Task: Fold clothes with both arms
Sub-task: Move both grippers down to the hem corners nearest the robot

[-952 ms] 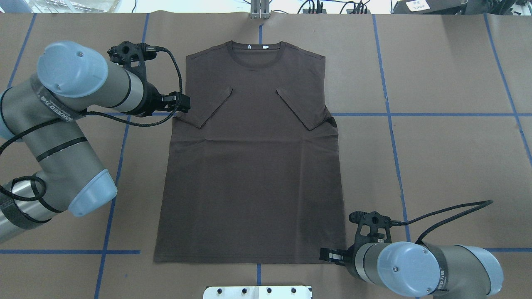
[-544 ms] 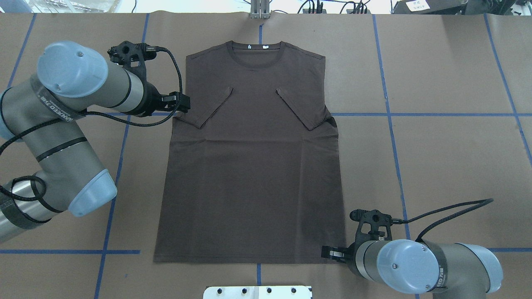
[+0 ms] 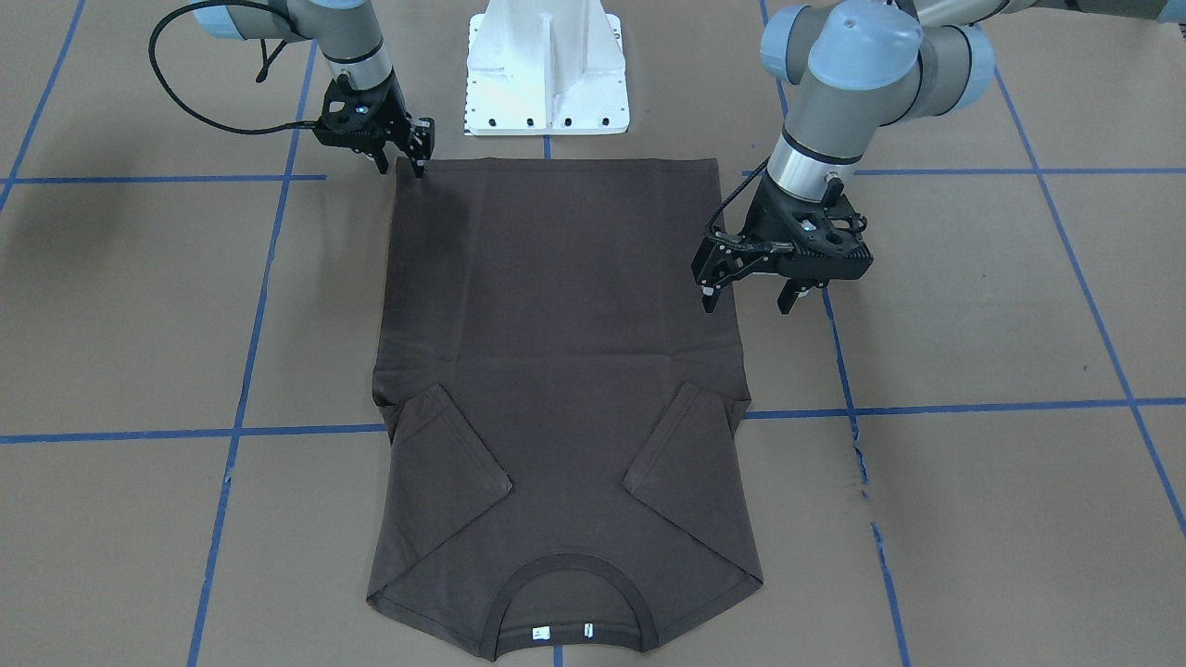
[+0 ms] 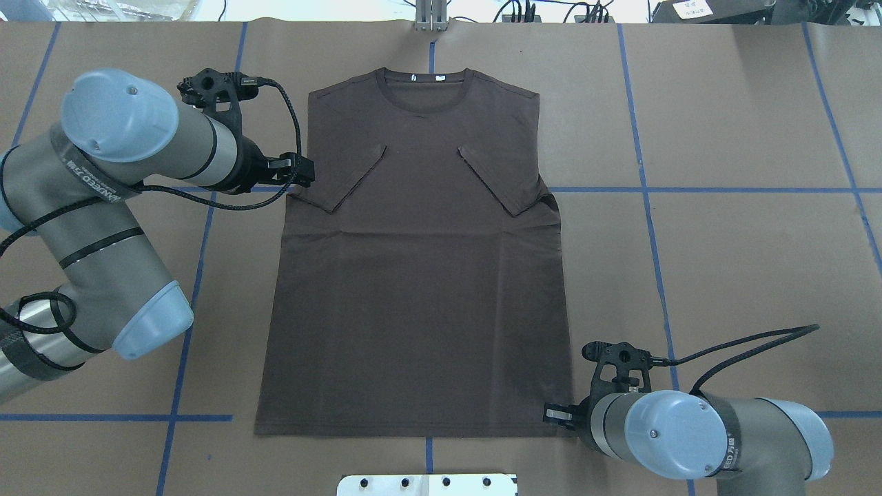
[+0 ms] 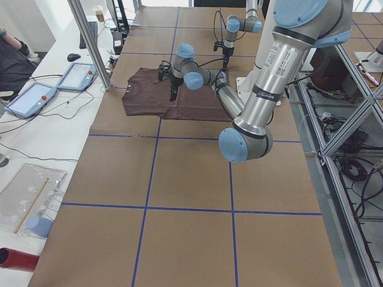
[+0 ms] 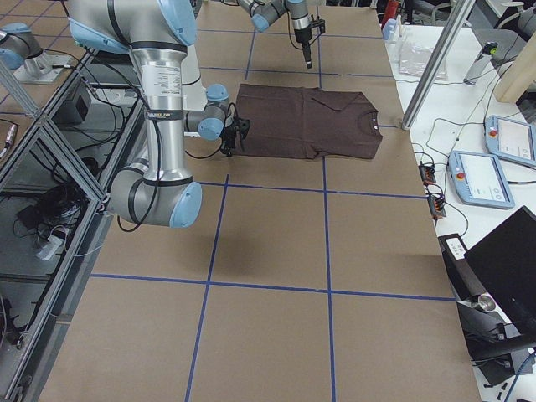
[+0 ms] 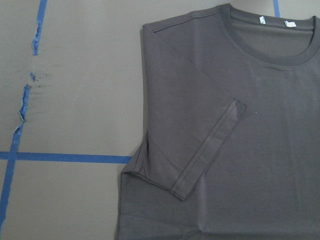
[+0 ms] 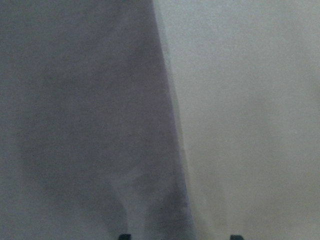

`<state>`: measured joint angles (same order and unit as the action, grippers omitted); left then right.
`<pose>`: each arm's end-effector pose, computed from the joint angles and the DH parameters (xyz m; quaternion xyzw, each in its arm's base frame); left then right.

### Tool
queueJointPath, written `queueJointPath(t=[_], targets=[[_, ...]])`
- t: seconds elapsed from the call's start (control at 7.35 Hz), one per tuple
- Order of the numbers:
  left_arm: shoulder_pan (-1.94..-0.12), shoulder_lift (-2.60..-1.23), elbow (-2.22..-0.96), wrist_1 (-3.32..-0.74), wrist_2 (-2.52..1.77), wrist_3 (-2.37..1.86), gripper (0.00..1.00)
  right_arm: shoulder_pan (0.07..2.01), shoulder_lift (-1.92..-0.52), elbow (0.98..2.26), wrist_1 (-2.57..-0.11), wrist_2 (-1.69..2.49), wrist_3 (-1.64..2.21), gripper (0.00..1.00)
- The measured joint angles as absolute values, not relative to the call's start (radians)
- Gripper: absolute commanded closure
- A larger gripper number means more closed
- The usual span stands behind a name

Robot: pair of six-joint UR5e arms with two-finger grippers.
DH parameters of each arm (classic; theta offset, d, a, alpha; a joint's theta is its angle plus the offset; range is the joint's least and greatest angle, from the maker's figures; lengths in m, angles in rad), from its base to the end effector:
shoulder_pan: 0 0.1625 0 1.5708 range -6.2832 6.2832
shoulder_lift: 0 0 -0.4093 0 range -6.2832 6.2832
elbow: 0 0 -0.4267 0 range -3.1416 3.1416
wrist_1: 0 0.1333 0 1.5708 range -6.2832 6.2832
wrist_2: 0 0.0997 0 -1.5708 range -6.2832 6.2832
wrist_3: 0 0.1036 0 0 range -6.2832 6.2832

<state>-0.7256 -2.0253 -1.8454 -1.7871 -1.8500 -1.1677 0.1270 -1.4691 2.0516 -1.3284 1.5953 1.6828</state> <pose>0.4070 -0.5011 0.2234 0.1365 0.4472 -0.0790 0.8804 -0.5207 -0.1983 0.3320 -0.0082 -0.4009 0.1043 0.9101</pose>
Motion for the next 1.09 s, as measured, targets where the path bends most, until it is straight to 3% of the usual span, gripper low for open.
queueJointPath(t=[0.14, 0.82, 1.09], targets=[[-0.726, -2.025, -1.845, -1.787, -1.85, -1.168, 0.0, 0.127, -1.469, 2.051, -1.328, 1.603, 1.682, 1.0], [-0.71, -2.008, -1.848, -1.787, -1.851, -1.24, 0.0, 0.135, -1.469, 2.073, -1.323, 1.608, 1.677, 1.0], [-0.578, -1.874, -1.967, -1.795, -1.814, -1.486, 0.0, 0.16, -1.47, 2.114, -1.319, 1.618, 1.673, 1.0]])
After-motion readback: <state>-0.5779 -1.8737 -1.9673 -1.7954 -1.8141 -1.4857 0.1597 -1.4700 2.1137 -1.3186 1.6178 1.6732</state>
